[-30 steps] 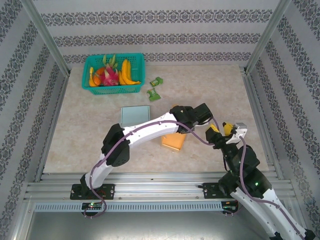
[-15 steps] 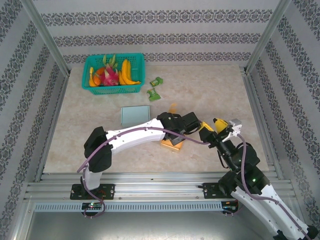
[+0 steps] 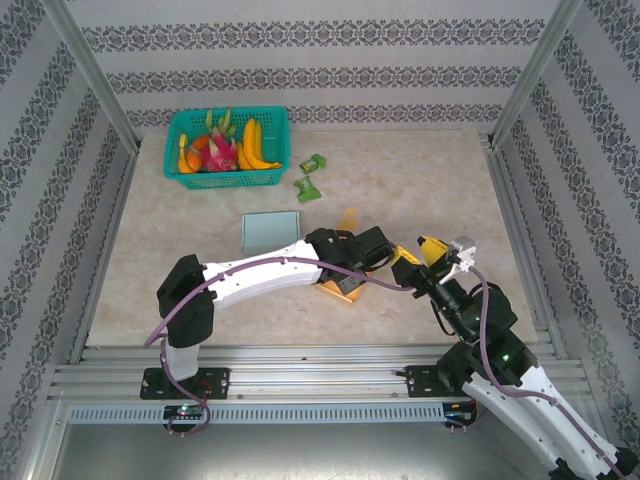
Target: Fold the paper box
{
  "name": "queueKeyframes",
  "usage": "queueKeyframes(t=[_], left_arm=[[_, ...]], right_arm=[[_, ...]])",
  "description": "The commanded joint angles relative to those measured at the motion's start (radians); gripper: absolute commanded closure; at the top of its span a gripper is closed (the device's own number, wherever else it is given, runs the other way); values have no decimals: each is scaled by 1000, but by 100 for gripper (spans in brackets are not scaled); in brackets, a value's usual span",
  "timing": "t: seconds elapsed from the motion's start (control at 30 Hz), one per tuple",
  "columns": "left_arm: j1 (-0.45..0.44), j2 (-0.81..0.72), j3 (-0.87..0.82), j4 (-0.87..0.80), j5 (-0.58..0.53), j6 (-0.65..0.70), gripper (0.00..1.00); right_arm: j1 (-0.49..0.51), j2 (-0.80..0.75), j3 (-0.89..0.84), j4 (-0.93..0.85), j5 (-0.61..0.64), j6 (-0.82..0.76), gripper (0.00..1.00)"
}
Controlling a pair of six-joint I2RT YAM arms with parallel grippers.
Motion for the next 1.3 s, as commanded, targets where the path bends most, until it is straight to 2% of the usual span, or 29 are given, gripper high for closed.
queueKeyframes(t=[0.0, 0.07, 0.27, 0.43, 0.73, 0.8, 0.9, 1.27], left_arm=[[206, -154, 103, -40, -165, -226, 46], [185, -137, 102, -9, -179, -190, 47], [68, -62, 116, 60, -332, -89, 46], [56, -25, 111, 86, -444, -96, 46], [-3, 73, 137, 153, -678, -74, 46], [-11, 88, 151, 158, -723, -87, 45], [-13, 100, 164, 168, -764, -93, 44], [-32, 148, 152, 237, -839, -76, 45]], right_arm=[[-25, -80, 46, -226, 66, -60, 30], [-26, -67, 74, -225, 78, -61, 29], [-25, 45, 144, -225, 151, -49, 25], [-25, 79, 203, -317, 227, -5, 22], [-26, 119, 257, -400, 275, -36, 19], [-27, 131, 258, -411, 301, -43, 14], [-28, 132, 252, -415, 327, -49, 3], [-40, 144, 276, -412, 369, -43, 2]])
